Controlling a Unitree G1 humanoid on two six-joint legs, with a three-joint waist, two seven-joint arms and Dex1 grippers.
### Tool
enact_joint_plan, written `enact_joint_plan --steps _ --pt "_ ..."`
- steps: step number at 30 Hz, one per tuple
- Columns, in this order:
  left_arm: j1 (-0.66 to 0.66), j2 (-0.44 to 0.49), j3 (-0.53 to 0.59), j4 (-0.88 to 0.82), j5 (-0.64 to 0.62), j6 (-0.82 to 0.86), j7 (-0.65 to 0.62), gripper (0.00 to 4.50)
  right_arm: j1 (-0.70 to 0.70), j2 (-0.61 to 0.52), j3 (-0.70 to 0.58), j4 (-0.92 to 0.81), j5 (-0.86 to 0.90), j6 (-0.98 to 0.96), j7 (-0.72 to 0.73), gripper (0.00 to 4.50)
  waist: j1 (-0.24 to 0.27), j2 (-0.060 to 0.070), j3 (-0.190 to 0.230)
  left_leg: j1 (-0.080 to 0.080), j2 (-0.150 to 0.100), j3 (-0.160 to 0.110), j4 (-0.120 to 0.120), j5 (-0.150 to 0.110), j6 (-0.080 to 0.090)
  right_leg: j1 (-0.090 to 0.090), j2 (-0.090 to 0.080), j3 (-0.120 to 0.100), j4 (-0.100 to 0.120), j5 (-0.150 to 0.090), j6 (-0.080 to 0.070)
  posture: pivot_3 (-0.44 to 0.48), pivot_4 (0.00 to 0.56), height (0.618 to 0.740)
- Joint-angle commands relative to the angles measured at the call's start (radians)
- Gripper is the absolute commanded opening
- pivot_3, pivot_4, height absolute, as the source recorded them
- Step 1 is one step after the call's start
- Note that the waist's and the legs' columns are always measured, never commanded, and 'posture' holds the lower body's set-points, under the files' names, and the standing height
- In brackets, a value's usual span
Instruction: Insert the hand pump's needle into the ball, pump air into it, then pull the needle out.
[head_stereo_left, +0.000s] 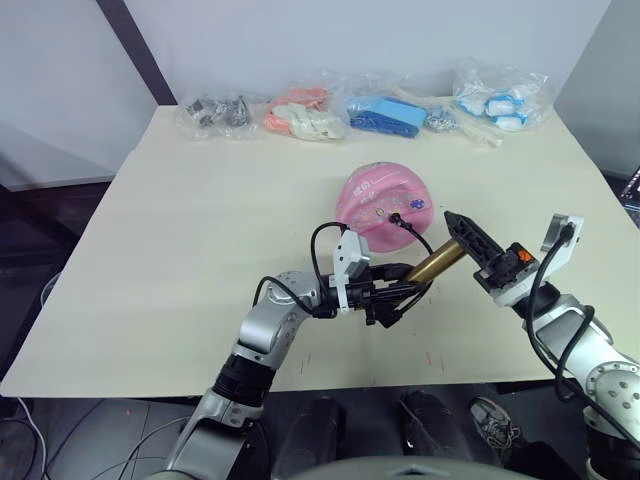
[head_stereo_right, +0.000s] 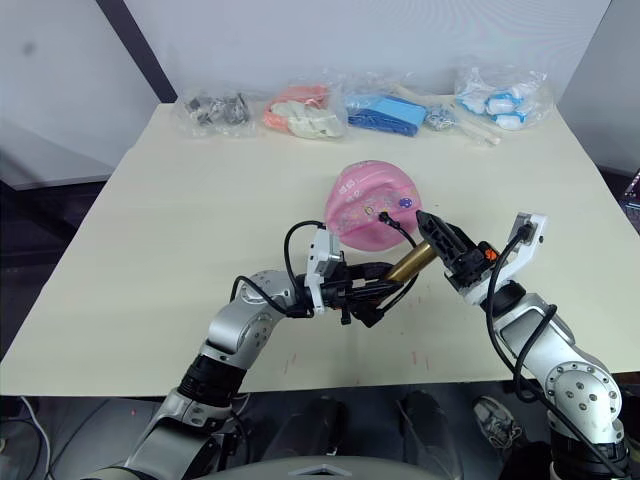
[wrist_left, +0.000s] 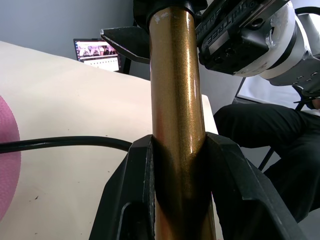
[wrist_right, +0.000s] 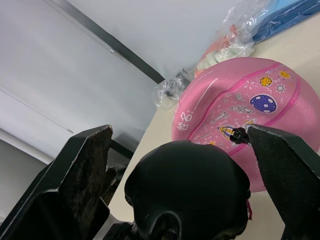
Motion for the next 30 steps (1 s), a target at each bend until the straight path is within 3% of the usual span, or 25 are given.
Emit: enact_joint_plan --steps 1,3,6,30 --pt "-0.010 -0.006 0.003 -0.016 -0.015 -0.008 -0.006 0.98 -0.011 0.000 -0.004 -0.041 -0.009 -0.013 0.023 4.50 0.000 0.000 0.000 0.000 0.000 0.000 0.000 0.000 0.000 0.000 0.000 0.000 0.000 0.000 0.000 0.000 0.150 0.740" --pt "-0.011 -0.006 0.004 -0.015 -0.015 -0.008 -0.006 0.98 -0.010 0.002 -0.004 -0.041 -0.015 -0.014 0.026 4.50 0.000 0.000 0.000 0.000 0.000 0.000 0.000 0.000 0.000 0.000 0.000 0.000 0.000 0.000 0.000 0.000 0.150 0.740" --pt "-0.011 -0.006 0.004 -0.014 -0.015 -0.008 -0.006 0.98 -0.009 0.004 -0.004 -0.043 -0.035 -0.018 0.040 3.81 0.000 0.000 0.000 0.000 0.000 0.000 0.000 0.000 0.000 0.000 0.000 0.000 0.000 0.000 0.000 0.000 0.150 0.740" --pt "-0.012 -0.004 0.006 -0.016 -0.016 0.003 -0.005 0.98 0.002 0.017 -0.004 -0.042 -0.107 -0.026 0.093 3.81 0.000 0.000 0.000 0.000 0.000 0.000 0.000 0.000 0.000 0.000 0.000 0.000 0.000 0.000 0.000 0.000 0.150 0.740"
